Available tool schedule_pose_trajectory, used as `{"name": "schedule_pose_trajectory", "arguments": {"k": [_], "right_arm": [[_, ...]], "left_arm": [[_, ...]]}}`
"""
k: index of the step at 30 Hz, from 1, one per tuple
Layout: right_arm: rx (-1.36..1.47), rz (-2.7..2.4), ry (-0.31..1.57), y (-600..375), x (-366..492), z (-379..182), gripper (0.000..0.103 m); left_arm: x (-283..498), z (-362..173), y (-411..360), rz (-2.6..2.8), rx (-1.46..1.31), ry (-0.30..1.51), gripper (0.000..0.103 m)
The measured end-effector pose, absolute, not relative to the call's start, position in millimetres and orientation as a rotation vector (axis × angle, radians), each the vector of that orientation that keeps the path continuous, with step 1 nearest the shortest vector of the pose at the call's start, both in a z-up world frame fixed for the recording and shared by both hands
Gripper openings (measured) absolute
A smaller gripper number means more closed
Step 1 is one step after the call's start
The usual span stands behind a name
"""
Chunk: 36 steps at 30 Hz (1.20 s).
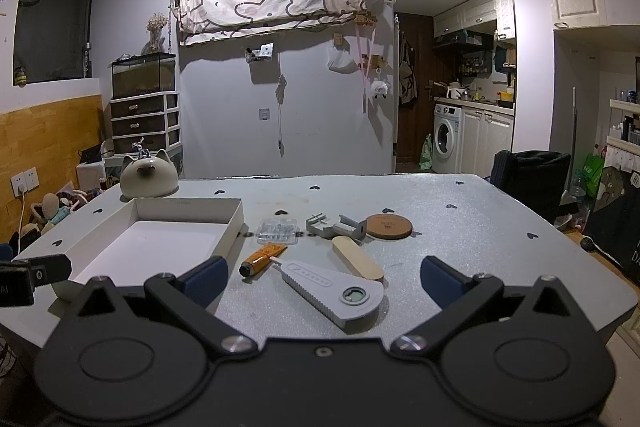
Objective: Organize rigid objects
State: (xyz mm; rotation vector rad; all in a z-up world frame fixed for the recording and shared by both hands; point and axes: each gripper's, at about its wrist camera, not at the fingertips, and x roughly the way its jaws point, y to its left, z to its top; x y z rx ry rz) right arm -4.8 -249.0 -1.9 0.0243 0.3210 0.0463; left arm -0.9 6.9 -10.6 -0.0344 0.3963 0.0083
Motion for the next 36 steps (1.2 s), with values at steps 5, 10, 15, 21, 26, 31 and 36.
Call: {"name": "schedule_pose_trajectory", "arguments": {"k": [5, 10, 15, 21, 26, 31, 36], "right_arm": [[0.029, 0.043, 0.327, -250.8, -1.7, -3.2, 0.103], [0.043, 0.031, 0.349, -257.1, 2.2, -19.0, 0.103], [0.056, 0.015, 0.388, -262.5, 9.6, -33.7, 0.103], [0.065, -0.008, 0.444, -268.2, 21.6, -43.6, 0.103], [0.070, -0.031, 0.495, -272.6, 36.9, -55.2, 0.103], [0.071, -0.034, 0.539, -274.3, 56.0, -70.2, 0.103], [0.069, -0.025, 0.562, -275.1, 79.0, -84.4, 0.103]], "left_arm": [[0.9, -17.3, 8.0, 0.017, -0.042, 0.408, 0.103], [12.9, -18.1, 25.7, 0.086, -0.063, 0.434, 0.103], [22.0, -24.1, 44.4, 0.158, -0.076, 0.466, 0.103], [45.4, -30.7, 68.7, 0.245, -0.078, 0.515, 0.103], [66.2, -39.1, 93.0, 0.288, -0.082, 0.553, 0.103], [94.9, -51.3, 113.8, 0.294, -0.050, 0.597, 0.103], [118.0, -58.1, 133.2, 0.279, -0.011, 0.604, 0.103]]}}
